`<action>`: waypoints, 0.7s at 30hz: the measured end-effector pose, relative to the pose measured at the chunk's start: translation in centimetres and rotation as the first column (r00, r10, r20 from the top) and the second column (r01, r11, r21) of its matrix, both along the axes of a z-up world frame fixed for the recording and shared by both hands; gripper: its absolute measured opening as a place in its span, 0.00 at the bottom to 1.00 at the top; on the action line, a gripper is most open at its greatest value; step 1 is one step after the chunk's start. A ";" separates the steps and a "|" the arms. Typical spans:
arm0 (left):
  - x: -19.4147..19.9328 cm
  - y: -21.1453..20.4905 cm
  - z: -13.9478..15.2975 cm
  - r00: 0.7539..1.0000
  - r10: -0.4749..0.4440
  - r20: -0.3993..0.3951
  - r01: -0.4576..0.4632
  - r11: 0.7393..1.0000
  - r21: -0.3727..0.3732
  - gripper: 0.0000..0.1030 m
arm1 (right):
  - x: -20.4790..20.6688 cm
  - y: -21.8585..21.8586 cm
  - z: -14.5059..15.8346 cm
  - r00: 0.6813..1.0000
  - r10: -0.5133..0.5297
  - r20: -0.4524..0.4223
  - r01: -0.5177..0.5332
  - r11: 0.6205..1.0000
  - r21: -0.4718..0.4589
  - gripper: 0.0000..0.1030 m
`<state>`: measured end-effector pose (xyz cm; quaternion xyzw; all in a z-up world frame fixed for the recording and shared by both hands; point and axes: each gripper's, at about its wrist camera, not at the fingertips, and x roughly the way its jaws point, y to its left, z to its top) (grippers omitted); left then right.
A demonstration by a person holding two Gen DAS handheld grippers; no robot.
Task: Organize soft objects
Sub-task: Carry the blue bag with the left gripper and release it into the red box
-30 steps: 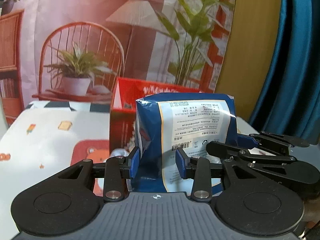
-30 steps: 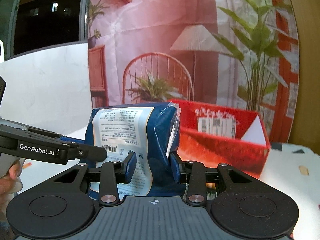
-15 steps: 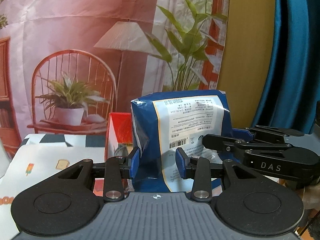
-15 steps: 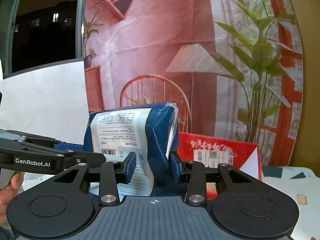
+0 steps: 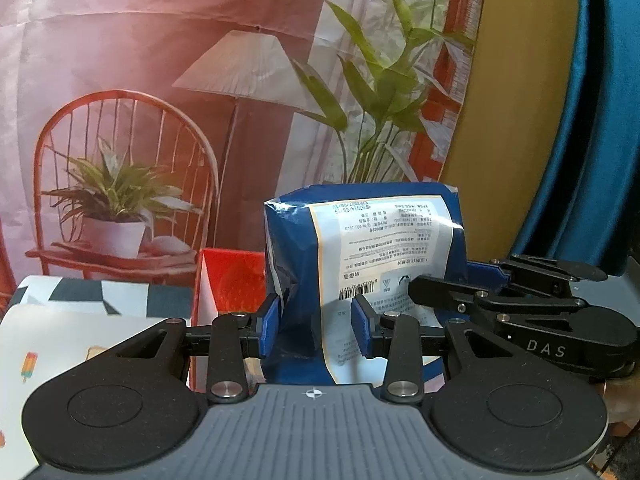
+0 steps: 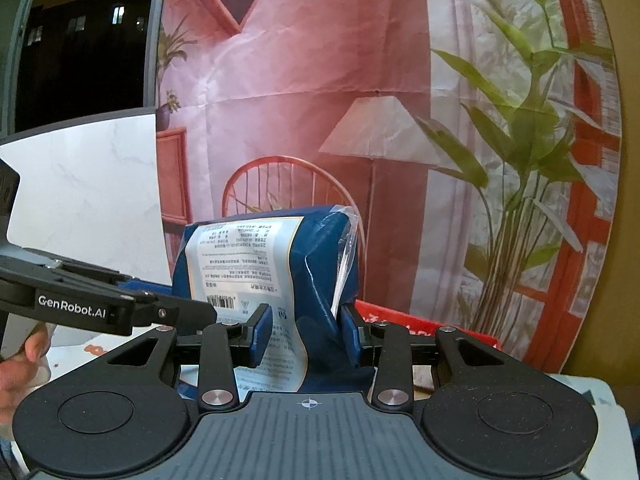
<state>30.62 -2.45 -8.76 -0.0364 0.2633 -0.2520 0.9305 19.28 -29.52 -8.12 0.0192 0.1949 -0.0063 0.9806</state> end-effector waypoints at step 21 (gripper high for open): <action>12.8 -5.3 -5.2 0.980 0.013 -0.200 0.013 0.991 0.130 0.40 | 11.4 -8.8 -5.7 0.975 -0.024 -0.223 0.055 0.989 0.134 0.33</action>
